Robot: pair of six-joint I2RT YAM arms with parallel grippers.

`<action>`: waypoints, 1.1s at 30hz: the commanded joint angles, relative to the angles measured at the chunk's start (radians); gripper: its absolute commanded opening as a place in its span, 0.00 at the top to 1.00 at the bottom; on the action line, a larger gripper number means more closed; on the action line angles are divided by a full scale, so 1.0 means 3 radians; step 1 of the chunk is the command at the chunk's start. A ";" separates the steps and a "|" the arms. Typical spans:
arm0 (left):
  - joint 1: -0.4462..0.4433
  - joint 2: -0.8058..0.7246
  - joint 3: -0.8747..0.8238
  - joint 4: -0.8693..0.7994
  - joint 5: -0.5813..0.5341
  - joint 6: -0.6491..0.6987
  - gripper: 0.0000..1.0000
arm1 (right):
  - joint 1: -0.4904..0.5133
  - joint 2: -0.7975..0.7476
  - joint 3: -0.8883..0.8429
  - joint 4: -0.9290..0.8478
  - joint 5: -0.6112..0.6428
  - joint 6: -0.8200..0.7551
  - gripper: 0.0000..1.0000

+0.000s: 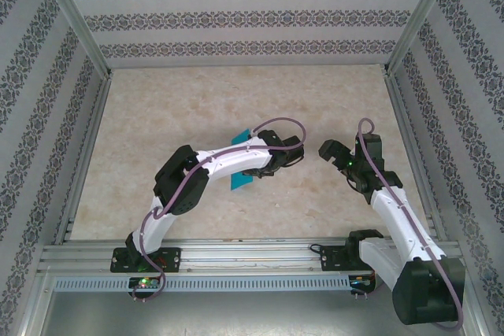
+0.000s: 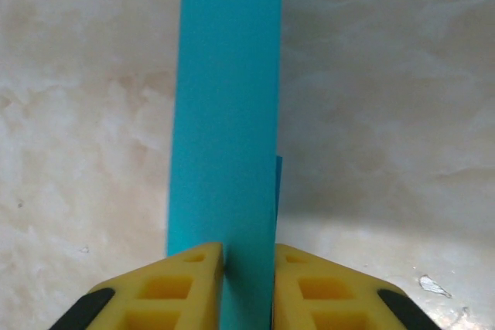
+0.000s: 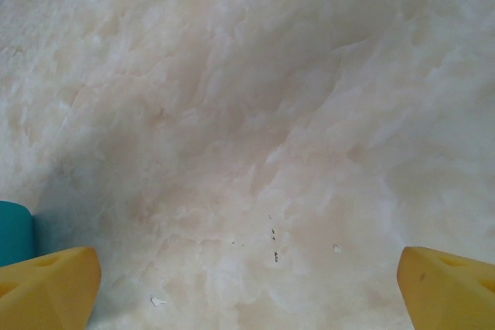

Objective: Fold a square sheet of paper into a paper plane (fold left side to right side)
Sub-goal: Turn over the paper at the center of the table.

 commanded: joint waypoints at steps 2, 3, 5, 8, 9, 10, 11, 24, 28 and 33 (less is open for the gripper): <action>0.0052 0.0009 -0.0105 0.0235 0.0189 0.0160 0.70 | -0.0024 -0.0043 -0.0039 -0.0074 0.0054 -0.0074 0.02; 0.0052 -0.0019 -0.0131 0.0293 0.0232 0.0175 0.66 | -0.0029 -0.0036 -0.0032 -0.0082 0.0046 -0.0078 0.02; 0.0057 -0.0076 -0.0175 0.0416 0.0305 0.0217 0.60 | -0.0035 -0.0034 -0.0016 -0.0098 0.0040 -0.0093 0.02; 0.0072 -0.0215 -0.0197 0.0586 0.0329 0.0331 0.55 | -0.0049 -0.0044 0.0013 -0.0121 0.0006 -0.0141 0.02; 0.0072 -0.0277 -0.0202 0.0640 0.0305 0.0388 0.54 | -0.0050 -0.0054 0.0019 -0.0125 -0.0024 -0.0163 0.02; 0.0077 -0.0353 -0.0217 0.0708 0.0288 0.0457 0.53 | -0.0055 -0.0068 0.0024 -0.0125 -0.0064 -0.0183 0.02; 0.0084 -0.0419 -0.0246 0.0773 0.0283 0.0515 0.52 | -0.0059 -0.0082 0.0031 -0.0121 -0.0132 -0.0216 0.02; 0.0942 -0.1908 -0.1997 0.2635 0.1436 0.1052 0.47 | -0.0042 0.0209 0.0072 0.0082 -0.1111 0.0090 0.19; 0.1276 -0.2212 -0.2493 0.3086 0.1820 0.1119 0.47 | 0.0192 0.0589 0.0095 0.0319 -0.1297 0.0307 0.32; 0.1553 -0.2422 -0.2835 0.3366 0.2067 0.1203 0.48 | 0.0816 0.1083 0.0197 0.0751 -0.1093 0.0567 0.43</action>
